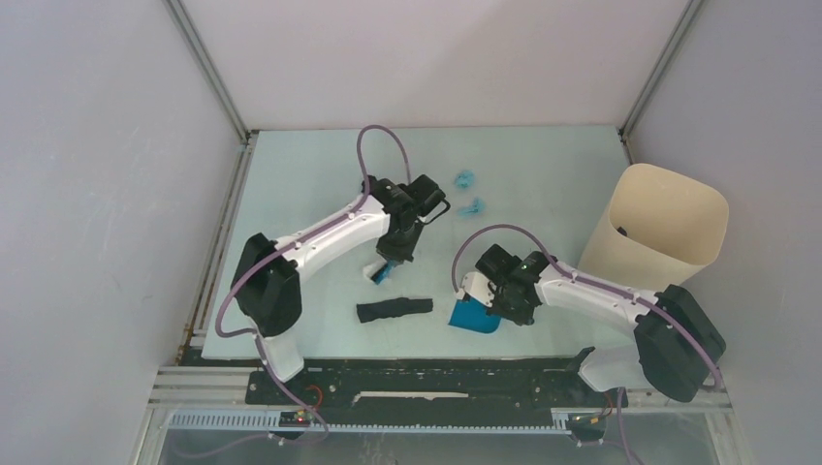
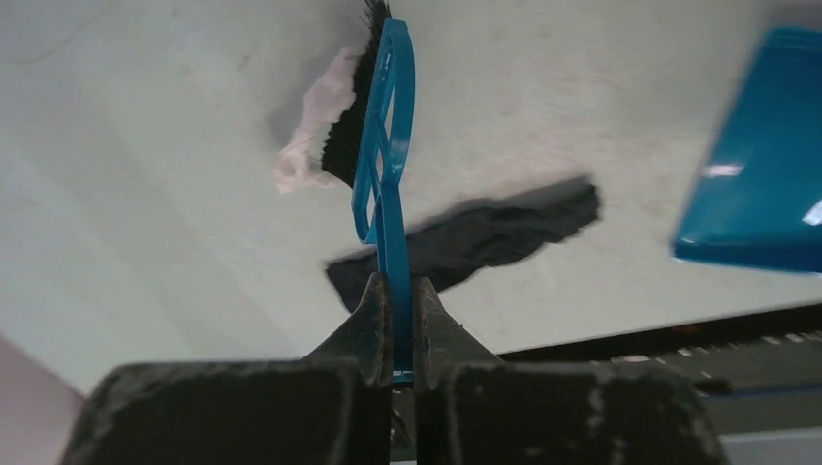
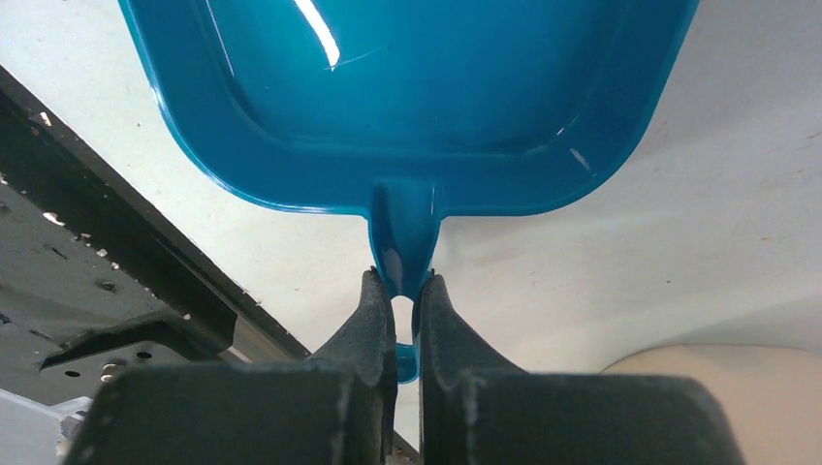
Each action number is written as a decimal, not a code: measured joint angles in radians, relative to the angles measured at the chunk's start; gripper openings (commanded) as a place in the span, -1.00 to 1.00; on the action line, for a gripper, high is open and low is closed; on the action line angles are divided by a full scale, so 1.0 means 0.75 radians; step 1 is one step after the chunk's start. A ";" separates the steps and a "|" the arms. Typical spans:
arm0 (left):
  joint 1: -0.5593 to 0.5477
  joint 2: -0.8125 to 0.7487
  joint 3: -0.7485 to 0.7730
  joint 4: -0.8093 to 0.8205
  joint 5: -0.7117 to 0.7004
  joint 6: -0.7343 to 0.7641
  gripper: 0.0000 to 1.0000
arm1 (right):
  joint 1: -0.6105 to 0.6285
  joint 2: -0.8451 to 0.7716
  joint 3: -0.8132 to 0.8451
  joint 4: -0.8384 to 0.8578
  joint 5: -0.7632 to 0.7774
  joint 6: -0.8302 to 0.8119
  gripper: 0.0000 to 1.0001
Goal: Sweep away the paper scraps from the table
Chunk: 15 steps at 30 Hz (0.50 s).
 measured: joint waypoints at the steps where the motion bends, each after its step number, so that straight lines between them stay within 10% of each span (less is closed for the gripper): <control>1: -0.013 -0.007 0.016 0.006 0.043 -0.003 -1.00 | 0.006 0.007 0.000 0.000 0.005 0.000 -1.00; 15: -0.021 -0.388 0.049 -0.076 0.116 -0.021 -1.00 | 0.021 0.034 0.001 0.004 0.039 0.004 -1.00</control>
